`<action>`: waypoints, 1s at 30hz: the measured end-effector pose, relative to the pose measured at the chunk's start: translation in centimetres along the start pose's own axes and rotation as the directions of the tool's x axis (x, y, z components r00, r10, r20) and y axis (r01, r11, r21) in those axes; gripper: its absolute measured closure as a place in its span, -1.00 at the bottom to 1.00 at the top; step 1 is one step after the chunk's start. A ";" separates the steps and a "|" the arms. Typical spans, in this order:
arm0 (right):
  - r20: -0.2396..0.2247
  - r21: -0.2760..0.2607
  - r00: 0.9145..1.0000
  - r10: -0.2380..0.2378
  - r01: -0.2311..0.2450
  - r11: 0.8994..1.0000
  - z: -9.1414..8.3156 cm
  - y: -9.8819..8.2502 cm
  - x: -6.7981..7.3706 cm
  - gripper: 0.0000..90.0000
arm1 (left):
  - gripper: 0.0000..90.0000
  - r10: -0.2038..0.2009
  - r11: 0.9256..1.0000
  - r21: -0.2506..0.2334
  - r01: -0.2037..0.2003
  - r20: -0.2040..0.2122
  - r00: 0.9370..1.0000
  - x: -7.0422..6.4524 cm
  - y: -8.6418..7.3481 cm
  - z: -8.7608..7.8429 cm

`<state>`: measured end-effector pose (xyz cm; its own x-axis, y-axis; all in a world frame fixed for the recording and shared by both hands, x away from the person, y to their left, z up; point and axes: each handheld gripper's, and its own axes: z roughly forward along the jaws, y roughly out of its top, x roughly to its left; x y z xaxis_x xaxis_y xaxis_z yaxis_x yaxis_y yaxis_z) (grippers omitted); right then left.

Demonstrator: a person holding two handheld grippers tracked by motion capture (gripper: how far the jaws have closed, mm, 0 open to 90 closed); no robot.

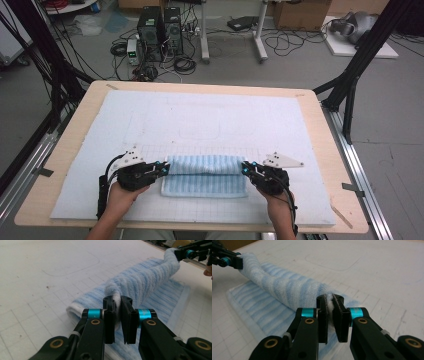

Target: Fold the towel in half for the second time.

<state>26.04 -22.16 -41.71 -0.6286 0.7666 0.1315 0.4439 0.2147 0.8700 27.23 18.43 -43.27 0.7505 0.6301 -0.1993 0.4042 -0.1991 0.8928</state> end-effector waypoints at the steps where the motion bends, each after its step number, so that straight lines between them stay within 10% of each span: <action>1: 0.001 0.004 1.000 0.002 -0.002 1.000 -0.2 -0.2 0.2 0.84 | 0.80 0.005 1.000 0.006 -0.005 -0.002 1.000 -0.1 -0.2 -0.1; 14: 0.020 0.048 0.999 -0.050 0.049 0.998 -1.1 -2.4 1.6 0.79 | 0.52 -0.055 0.998 0.030 0.055 0.017 0.998 -0.1 -1.9 -1.7; 21: 0.051 0.024 0.999 -0.011 0.010 1.000 -2.7 -2.7 1.2 0.39 | 0.24 -0.120 0.989 -0.089 0.120 0.009 0.993 0.5 -0.9 -3.5; 25: 0.069 -0.049 0.997 0.037 -0.033 0.998 -3.3 -1.8 1.0 0.22 | 0.24 -0.129 0.988 -0.080 0.129 0.007 0.992 0.5 -0.4 -2.7; 30: 0.086 0.036 0.996 -0.031 0.028 0.999 -1.0 -0.9 1.9 0.29 | 0.34 -0.108 0.994 -0.025 0.109 0.004 0.994 -0.3 -0.4 -0.8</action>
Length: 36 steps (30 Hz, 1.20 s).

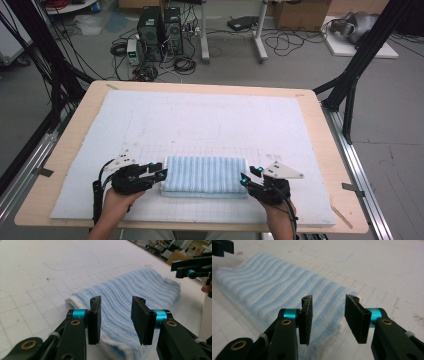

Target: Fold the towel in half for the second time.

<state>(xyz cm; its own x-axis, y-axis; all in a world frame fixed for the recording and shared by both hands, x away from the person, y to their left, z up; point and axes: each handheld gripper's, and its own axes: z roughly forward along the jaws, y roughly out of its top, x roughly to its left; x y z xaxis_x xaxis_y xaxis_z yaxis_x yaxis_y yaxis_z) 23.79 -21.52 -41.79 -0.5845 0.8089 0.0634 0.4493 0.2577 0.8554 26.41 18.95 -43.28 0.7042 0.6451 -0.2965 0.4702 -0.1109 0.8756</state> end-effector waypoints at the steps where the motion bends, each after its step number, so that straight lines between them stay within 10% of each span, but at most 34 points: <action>1: 0.001 0.017 1.000 -0.016 0.016 1.000 0.6 0.1 0.2 0.30 | 0.36 0.002 1.000 0.015 -0.002 0.000 1.000 -0.1 -0.1 0.4; 10: -0.006 0.168 0.996 -0.090 0.090 0.982 2.8 -1.0 1.3 0.32 | 0.45 0.045 0.988 0.153 -0.038 -0.039 0.998 -0.8 -1.0 1.9; 20: -0.028 0.166 0.994 -0.109 0.112 0.980 1.8 -1.9 1.1 0.26 | 0.56 0.067 0.982 0.181 -0.055 -0.062 0.996 -0.9 -1.5 1.5; 27: -0.037 0.047 0.997 -0.064 0.066 0.997 0.2 -1.3 0.1 0.06 | 0.15 0.007 1.000 -0.001 -0.007 -0.064 0.998 0.4 -0.7 -0.2; 36: 0.064 -0.029 0.998 0.011 -0.010 1.000 -2.0 0.2 -2.8 -0.51 | -0.53 -0.071 0.985 -0.168 0.045 -0.151 0.986 2.6 0.6 -3.1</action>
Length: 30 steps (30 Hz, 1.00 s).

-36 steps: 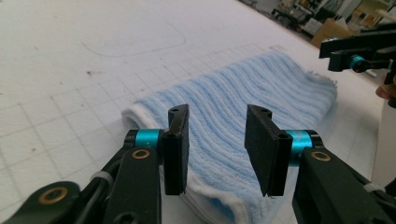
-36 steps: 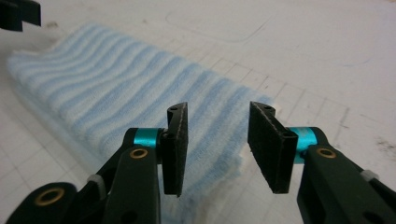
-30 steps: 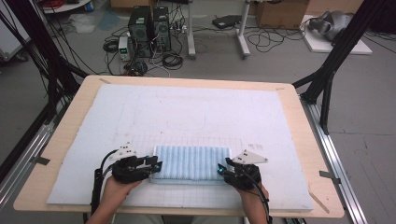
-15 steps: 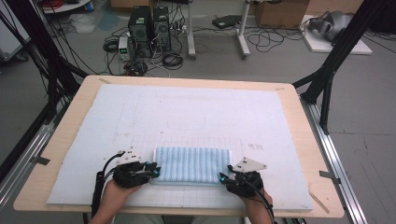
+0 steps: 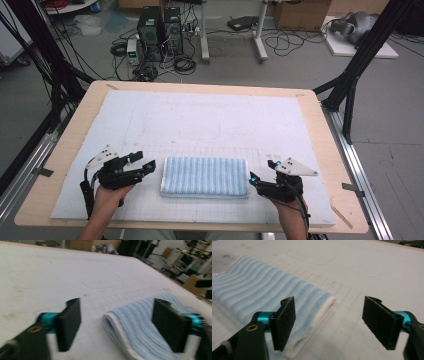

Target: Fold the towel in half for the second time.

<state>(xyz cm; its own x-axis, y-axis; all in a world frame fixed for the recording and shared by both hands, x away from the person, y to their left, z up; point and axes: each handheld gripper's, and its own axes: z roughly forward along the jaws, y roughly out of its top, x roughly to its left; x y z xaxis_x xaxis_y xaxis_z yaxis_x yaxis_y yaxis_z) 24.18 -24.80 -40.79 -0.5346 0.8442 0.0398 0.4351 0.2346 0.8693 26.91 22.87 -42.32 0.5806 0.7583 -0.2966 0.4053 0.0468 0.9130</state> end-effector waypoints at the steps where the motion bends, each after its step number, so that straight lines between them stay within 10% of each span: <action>1: 0.014 -0.005 1.000 0.008 -0.008 1.000 -0.1 0.1 -0.4 -0.57 | -0.63 0.013 1.000 -0.005 -0.013 -0.019 1.000 0.2 0.2 -0.2; 30: 0.082 -0.037 0.997 0.013 -0.010 0.999 -1.9 0.0 -1.7 -0.74 | -0.55 0.092 0.994 -0.053 -0.094 -0.037 0.995 1.4 1.1 -3.7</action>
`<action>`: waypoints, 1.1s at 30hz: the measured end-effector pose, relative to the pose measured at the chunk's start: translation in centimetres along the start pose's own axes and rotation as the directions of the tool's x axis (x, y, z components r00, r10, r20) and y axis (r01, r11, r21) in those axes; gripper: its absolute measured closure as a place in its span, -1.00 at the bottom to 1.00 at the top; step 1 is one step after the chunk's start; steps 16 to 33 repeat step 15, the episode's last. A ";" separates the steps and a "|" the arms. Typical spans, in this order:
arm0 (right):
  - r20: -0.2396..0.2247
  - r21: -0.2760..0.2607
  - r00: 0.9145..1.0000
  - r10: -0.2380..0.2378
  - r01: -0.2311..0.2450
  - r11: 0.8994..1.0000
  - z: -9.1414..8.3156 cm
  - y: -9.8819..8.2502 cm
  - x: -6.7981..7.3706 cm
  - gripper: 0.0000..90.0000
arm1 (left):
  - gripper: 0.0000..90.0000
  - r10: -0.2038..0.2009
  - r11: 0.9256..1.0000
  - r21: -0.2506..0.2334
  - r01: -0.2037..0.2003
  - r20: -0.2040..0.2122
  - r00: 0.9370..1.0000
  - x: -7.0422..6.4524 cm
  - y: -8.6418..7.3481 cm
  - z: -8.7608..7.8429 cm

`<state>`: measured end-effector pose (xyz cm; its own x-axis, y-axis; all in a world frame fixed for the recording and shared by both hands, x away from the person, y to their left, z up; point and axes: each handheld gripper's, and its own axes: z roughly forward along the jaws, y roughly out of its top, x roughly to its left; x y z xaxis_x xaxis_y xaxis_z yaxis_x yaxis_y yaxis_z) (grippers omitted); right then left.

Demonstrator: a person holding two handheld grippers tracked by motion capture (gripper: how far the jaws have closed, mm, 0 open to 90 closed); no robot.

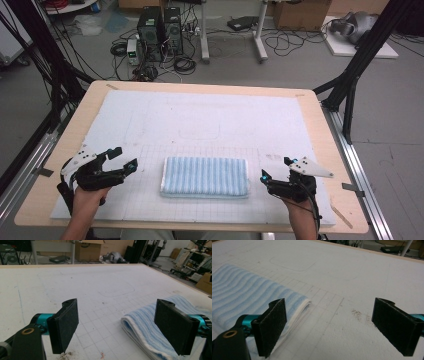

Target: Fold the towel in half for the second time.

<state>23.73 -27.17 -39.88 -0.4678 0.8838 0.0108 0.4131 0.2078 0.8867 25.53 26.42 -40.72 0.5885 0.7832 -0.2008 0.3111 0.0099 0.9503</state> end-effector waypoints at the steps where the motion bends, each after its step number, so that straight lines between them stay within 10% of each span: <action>1: 0.001 -0.003 1.000 -0.001 0.001 1.000 0.0 0.0 0.0 -0.74 | -0.55 -0.002 1.000 -0.001 0.002 -0.001 1.000 0.0 0.0 0.0; 33: 0.003 -0.006 1.000 0.003 -0.003 1.000 0.1 0.1 -0.2 -0.74 | -0.55 -0.005 1.000 0.011 0.005 -0.002 1.000 0.2 -0.1 0.3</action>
